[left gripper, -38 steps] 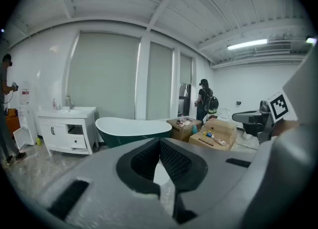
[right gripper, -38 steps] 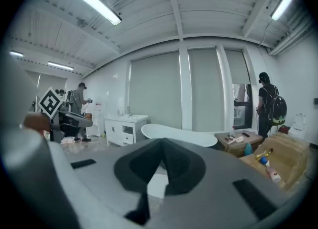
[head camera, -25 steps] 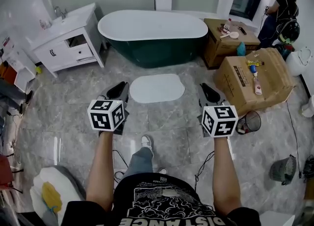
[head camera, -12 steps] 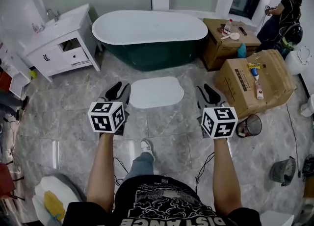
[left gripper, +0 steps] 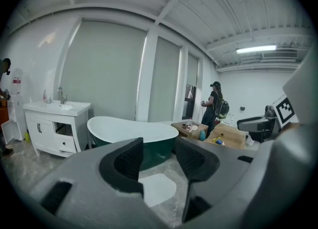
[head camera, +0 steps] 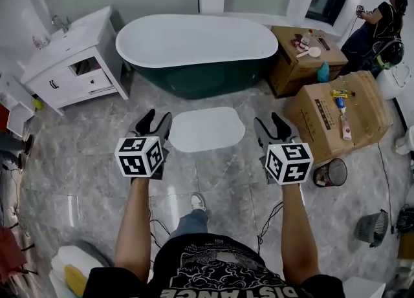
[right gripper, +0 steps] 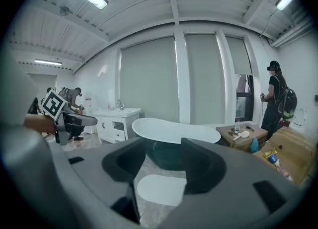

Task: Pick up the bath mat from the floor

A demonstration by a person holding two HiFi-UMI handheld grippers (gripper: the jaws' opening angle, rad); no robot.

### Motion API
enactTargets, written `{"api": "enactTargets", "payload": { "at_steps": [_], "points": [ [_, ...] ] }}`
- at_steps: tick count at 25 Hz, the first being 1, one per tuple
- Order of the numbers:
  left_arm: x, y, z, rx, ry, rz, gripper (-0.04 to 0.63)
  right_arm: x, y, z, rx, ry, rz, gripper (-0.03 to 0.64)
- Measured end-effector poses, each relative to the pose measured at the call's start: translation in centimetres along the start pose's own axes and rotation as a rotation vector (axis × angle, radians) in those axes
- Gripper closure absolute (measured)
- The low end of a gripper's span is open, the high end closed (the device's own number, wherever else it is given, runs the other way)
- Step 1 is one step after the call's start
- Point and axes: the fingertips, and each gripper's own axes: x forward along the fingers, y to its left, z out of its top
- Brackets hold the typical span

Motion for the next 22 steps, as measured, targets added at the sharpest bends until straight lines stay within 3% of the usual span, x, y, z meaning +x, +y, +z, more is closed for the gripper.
{"api": "enactTargets", "payload": {
  "at_steps": [13, 22],
  "points": [
    [7.3, 8.3, 2.2, -0.023, 0.012, -0.005, 0.341, 10.1, 1.2, 2.5, 0.003, 0.041, -0.008, 0.356],
    [10.6, 10.3, 3.3, -0.016, 0.008, -0.036, 0.341, 13.4, 0.7, 3.6, 0.024, 0.031, -0.027, 0.342]
  ]
}}
